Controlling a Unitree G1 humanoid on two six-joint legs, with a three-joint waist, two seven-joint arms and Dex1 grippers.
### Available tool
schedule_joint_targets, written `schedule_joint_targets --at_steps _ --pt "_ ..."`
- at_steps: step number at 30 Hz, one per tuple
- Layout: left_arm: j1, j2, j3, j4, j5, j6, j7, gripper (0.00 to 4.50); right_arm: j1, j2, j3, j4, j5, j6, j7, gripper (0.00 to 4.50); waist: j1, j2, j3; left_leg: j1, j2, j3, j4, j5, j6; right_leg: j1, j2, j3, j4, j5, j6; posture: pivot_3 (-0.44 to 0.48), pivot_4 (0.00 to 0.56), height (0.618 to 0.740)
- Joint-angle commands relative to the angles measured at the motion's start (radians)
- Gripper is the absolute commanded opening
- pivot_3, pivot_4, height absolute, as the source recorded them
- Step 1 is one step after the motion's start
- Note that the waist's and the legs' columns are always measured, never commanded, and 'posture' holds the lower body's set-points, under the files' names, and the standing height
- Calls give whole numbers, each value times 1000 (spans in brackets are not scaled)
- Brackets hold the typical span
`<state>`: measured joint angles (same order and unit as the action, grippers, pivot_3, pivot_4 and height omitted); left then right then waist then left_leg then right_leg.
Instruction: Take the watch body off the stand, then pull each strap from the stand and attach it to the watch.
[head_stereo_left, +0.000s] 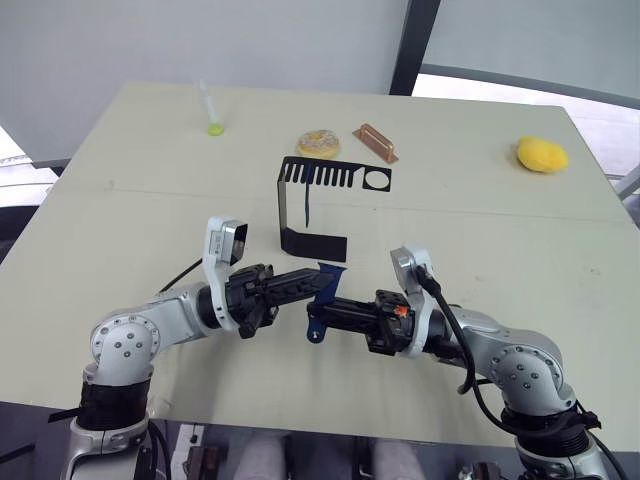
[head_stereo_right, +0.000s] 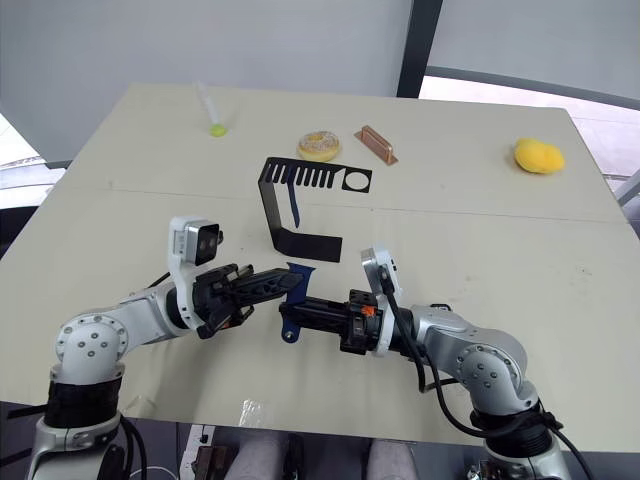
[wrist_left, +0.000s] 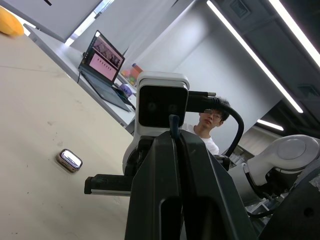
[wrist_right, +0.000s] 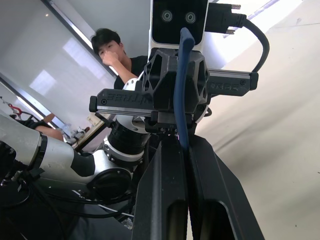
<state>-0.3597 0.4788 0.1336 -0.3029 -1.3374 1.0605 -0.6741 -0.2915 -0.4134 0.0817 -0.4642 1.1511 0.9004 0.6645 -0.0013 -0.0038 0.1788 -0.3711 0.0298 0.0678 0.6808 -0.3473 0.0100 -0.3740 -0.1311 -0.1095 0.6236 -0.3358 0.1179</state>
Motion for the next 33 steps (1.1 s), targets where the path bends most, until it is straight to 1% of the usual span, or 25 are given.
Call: schedule_joint_targets --at_steps 1,5,8,9,10,11,14,15,16,17,18,19,21,25,27,30,33 --pt "3 4 -6 -31 -28 4 -21 54 3 -1 -5 -34 12 -9 25 0 0 0 0 0 0 0 0 0 0 0 0 0 0 0 0 0 150 740" --pt "7 9 0 -34 -9 -12 -35 54 1 -6 -6 -33 -1 -14 27 0 0 0 0 0 0 0 0 0 0 0 0 0 0 0 0 0 150 740" --pt "12 6 7 -50 56 -70 -43 54 -1 -20 -19 -31 -35 -25 6 0 0 0 0 0 0 0 0 0 0 0 0 0 0 0 0 0 150 740" --pt "13 8 14 -55 75 -90 -44 0 -1 -34 -34 -35 -32 -22 7 636 0 0 0 0 0 0 0 0 0 0 0 0 -1 0 0 0 150 740" --pt "15 11 21 -64 121 -134 -49 0 2 -52 -48 -46 -64 -44 7 901 1 0 0 0 0 0 0 0 0 0 0 0 -1 0 0 0 150 740" --pt "22 25 24 -76 161 -167 -63 0 14 -76 -68 -61 -86 -61 13 1313 3 0 0 0 0 0 0 0 0 0 0 0 -1 0 0 0 150 740" --pt "58 74 35 -107 311 -300 -111 0 82 -156 -160 -95 -136 -114 28 2751 6 0 0 -1 -1 0 -1 0 0 0 0 -1 -2 0 0 0 150 740" --pt "79 99 30 -116 387 -372 -140 0 114 -185 -191 -104 -182 -154 34 3309 7 0 0 -1 -1 1 -2 0 0 0 0 -1 -3 0 0 0 150 740" --pt "98 114 27 -122 447 -432 -161 0 144 -208 -214 -112 -227 -195 42 3674 8 0 0 0 -1 1 -3 0 0 0 1 -1 -4 0 0 0 150 740" --pt "118 132 27 -125 493 -480 -184 0 184 -238 -239 -112 -287 -248 60 4164 11 0 0 0 -1 2 -3 0 0 -1 1 -3 -4 0 0 0 150 740" --pt "140 147 27 -131 540 -533 -204 0 229 -263 -265 -109 -355 -317 81 4419 14 0 0 0 -1 4 -4 0 0 -1 1 -5 -4 0 0 0 150 740" --pt "160 154 31 -131 586 -593 -218 0 268 -275 -294 -100 -421 -394 93 4419 17 0 0 0 -2 4 -4 0 0 -1 1 -5 -5 0 0 0 150 740" --pt "215 171 60 -128 665 -692 -229 0 353 -276 -392 -80 -500 -503 84 4419 23 0 0 1 -1 6 -5 0 0 -1 2 -5 -6 0 0 0 150 740" --pt "326 196 153 -106 731 -778 -220 0 536 -268 -535 -34 -626 -678 114 4419 27 0 0 2 0 8 -7 0 0 -2 1 -4 -8 0 1 0 150 740" --pt "378 200 211 -87 765 -814 -195 0 617 -232 -605 -2 -662 -747 100 4419 27 0 0 3 1 8 -8 0 0 -1 1 -4 -10 0 1 0 150 740" --pt "452 195 294 -67 783 -846 -171 0 729 -176 -703 83 -708 -838 84 4419 26 0 0 4 1 8 -10 0 0 -1 1 -3 -11 1 1 0 150 740" --pt "505 184 348 -52 795 -874 -154 0 814 -123 -777 182 -738 -903 65 4419 26 0 0 5 0 9 -13 0 0 -1 0 -1 -12 1 1 0 150 740"
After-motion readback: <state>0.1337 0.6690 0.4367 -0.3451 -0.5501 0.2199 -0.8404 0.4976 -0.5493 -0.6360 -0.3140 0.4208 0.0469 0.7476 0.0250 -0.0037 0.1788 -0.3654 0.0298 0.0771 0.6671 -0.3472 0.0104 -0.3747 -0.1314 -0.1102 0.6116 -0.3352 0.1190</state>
